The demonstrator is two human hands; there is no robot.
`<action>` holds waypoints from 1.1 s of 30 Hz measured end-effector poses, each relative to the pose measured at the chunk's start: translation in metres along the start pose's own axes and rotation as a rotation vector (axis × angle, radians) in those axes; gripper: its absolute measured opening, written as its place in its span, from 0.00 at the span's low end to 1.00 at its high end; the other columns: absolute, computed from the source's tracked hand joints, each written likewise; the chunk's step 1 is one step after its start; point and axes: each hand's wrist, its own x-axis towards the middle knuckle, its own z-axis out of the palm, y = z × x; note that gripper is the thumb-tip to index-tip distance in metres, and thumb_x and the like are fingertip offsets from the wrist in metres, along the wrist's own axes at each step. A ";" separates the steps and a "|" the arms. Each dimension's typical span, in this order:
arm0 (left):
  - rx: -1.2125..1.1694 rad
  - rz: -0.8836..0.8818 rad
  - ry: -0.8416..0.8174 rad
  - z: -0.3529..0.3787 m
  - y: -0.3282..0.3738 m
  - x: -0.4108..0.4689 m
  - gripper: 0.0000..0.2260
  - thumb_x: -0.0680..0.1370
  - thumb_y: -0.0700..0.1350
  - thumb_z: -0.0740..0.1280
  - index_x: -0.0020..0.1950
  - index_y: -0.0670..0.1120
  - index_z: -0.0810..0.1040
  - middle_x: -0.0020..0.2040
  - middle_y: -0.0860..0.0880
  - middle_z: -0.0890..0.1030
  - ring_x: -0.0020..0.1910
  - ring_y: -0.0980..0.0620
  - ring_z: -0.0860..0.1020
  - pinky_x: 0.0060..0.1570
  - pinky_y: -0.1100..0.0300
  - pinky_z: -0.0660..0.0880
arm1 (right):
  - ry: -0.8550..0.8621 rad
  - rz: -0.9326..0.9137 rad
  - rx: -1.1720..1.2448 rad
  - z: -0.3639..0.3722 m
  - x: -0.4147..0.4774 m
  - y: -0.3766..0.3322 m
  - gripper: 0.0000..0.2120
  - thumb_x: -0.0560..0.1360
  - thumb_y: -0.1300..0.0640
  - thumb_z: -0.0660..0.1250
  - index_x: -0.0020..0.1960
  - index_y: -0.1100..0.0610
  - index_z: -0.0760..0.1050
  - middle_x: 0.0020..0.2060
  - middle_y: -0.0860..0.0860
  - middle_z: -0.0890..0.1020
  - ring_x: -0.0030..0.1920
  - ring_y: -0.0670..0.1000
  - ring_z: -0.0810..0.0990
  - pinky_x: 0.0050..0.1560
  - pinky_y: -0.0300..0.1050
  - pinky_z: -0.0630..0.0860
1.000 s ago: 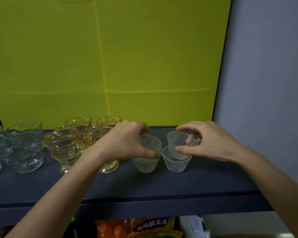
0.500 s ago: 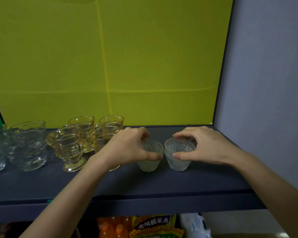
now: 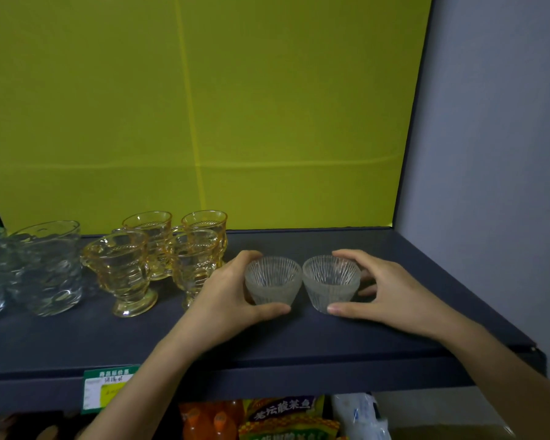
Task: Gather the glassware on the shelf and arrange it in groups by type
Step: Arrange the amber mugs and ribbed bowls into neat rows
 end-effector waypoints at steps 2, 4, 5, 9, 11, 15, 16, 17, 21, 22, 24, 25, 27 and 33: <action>-0.024 -0.010 0.004 0.003 -0.002 0.001 0.36 0.61 0.57 0.76 0.65 0.48 0.68 0.60 0.50 0.76 0.57 0.53 0.75 0.58 0.57 0.72 | 0.032 -0.002 0.062 0.004 0.000 0.002 0.40 0.59 0.39 0.74 0.67 0.43 0.65 0.60 0.42 0.77 0.56 0.41 0.78 0.55 0.44 0.78; -0.019 -0.008 0.010 0.005 -0.003 0.006 0.36 0.61 0.56 0.76 0.65 0.47 0.68 0.61 0.50 0.76 0.58 0.52 0.75 0.59 0.56 0.72 | 0.039 0.006 0.089 0.005 0.003 0.005 0.39 0.59 0.40 0.75 0.67 0.43 0.66 0.59 0.43 0.78 0.55 0.42 0.78 0.55 0.45 0.79; -0.014 -0.007 0.013 0.007 -0.003 0.009 0.36 0.61 0.56 0.77 0.65 0.46 0.69 0.61 0.49 0.76 0.59 0.51 0.75 0.59 0.56 0.71 | 0.041 0.012 0.092 0.004 0.006 0.007 0.39 0.58 0.40 0.75 0.66 0.43 0.67 0.58 0.43 0.78 0.55 0.43 0.79 0.55 0.46 0.79; 0.013 -0.041 0.018 0.015 -0.006 0.026 0.37 0.63 0.54 0.76 0.68 0.45 0.66 0.65 0.46 0.74 0.62 0.47 0.73 0.62 0.53 0.69 | 0.051 0.042 0.075 -0.001 0.019 0.014 0.40 0.57 0.40 0.76 0.67 0.44 0.66 0.58 0.46 0.79 0.55 0.44 0.79 0.58 0.48 0.77; 0.044 -0.047 0.017 0.018 -0.007 0.033 0.38 0.65 0.54 0.75 0.70 0.43 0.64 0.67 0.44 0.71 0.65 0.46 0.70 0.64 0.54 0.67 | 0.052 0.056 0.071 -0.004 0.026 0.017 0.39 0.60 0.44 0.77 0.67 0.46 0.66 0.58 0.47 0.79 0.54 0.45 0.80 0.60 0.46 0.75; 0.087 -0.073 -0.020 0.025 -0.006 0.046 0.39 0.67 0.54 0.74 0.71 0.42 0.61 0.69 0.43 0.69 0.68 0.45 0.67 0.66 0.54 0.64 | 0.036 0.079 0.071 -0.009 0.038 0.022 0.38 0.61 0.46 0.77 0.67 0.45 0.66 0.58 0.50 0.80 0.55 0.46 0.80 0.63 0.48 0.73; 0.083 -0.082 -0.024 0.026 -0.006 0.048 0.39 0.67 0.54 0.74 0.71 0.42 0.61 0.70 0.43 0.68 0.68 0.45 0.67 0.66 0.54 0.64 | 0.029 0.078 0.069 -0.009 0.040 0.023 0.38 0.61 0.46 0.77 0.67 0.45 0.66 0.59 0.50 0.79 0.55 0.47 0.80 0.63 0.49 0.73; 0.080 -0.091 -0.031 0.027 -0.006 0.050 0.39 0.66 0.54 0.74 0.71 0.42 0.61 0.70 0.43 0.68 0.68 0.45 0.67 0.66 0.53 0.64 | 0.021 0.079 0.066 -0.009 0.042 0.024 0.38 0.60 0.46 0.77 0.67 0.45 0.65 0.60 0.50 0.79 0.56 0.47 0.80 0.63 0.50 0.73; 0.071 -0.107 -0.037 0.028 -0.004 0.053 0.39 0.67 0.54 0.74 0.71 0.43 0.61 0.70 0.43 0.68 0.68 0.45 0.66 0.66 0.54 0.64 | 0.004 0.091 0.059 -0.009 0.044 0.025 0.40 0.61 0.45 0.76 0.69 0.44 0.63 0.61 0.51 0.78 0.58 0.48 0.78 0.64 0.49 0.71; 0.071 -0.106 -0.031 0.029 -0.003 0.052 0.39 0.67 0.54 0.74 0.71 0.43 0.61 0.70 0.43 0.68 0.69 0.46 0.66 0.67 0.55 0.63 | -0.002 0.092 0.054 -0.010 0.043 0.024 0.41 0.62 0.45 0.76 0.70 0.45 0.62 0.62 0.50 0.77 0.58 0.47 0.77 0.64 0.48 0.72; 0.104 -0.106 -0.016 0.028 0.000 0.048 0.39 0.68 0.54 0.73 0.72 0.43 0.59 0.71 0.44 0.66 0.69 0.46 0.64 0.67 0.57 0.61 | -0.020 0.090 0.061 -0.012 0.039 0.022 0.42 0.64 0.48 0.76 0.72 0.48 0.60 0.64 0.47 0.73 0.59 0.45 0.74 0.60 0.43 0.73; 0.132 -0.095 -0.002 0.028 0.002 0.045 0.39 0.69 0.54 0.72 0.73 0.43 0.57 0.72 0.44 0.64 0.70 0.46 0.63 0.67 0.58 0.59 | -0.022 0.091 0.073 -0.014 0.036 0.020 0.42 0.64 0.49 0.76 0.73 0.49 0.59 0.63 0.46 0.72 0.60 0.44 0.72 0.58 0.41 0.72; 0.191 -0.047 0.039 0.025 0.009 0.036 0.39 0.70 0.55 0.70 0.73 0.42 0.56 0.72 0.44 0.62 0.71 0.47 0.61 0.67 0.60 0.57 | 0.024 0.079 0.070 -0.018 0.029 0.018 0.40 0.64 0.49 0.75 0.72 0.51 0.61 0.61 0.44 0.72 0.59 0.44 0.72 0.56 0.39 0.72; 0.370 0.113 0.271 0.009 0.034 -0.001 0.16 0.73 0.53 0.64 0.57 0.47 0.74 0.52 0.50 0.79 0.53 0.49 0.77 0.46 0.56 0.74 | 0.233 -0.117 -0.013 -0.028 0.006 0.000 0.13 0.70 0.52 0.70 0.54 0.45 0.76 0.49 0.40 0.81 0.50 0.40 0.79 0.52 0.42 0.78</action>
